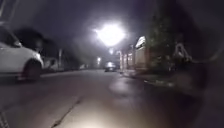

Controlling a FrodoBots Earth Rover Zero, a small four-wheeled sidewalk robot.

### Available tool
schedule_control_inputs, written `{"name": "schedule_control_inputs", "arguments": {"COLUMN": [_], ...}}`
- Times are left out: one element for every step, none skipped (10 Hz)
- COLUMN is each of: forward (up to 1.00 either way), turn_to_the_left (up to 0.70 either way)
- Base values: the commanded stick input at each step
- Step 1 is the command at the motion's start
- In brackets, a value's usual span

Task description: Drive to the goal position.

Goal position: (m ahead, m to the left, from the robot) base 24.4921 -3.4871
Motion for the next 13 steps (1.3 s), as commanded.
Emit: {"name": "schedule_control_inputs", "arguments": {"forward": [0.7, 0.7, 0.7, 0.7, 0.7, 0.7, 0.7, 0.7, 0.7, 0.7, 0.7, 0.7, 0.7], "turn_to_the_left": [0.0, 0.0, 0.0, 0.0, 0.0, 0.0, 0.0, 0.0, 0.0, 0.0, 0.0, 0.0, 0.0]}}
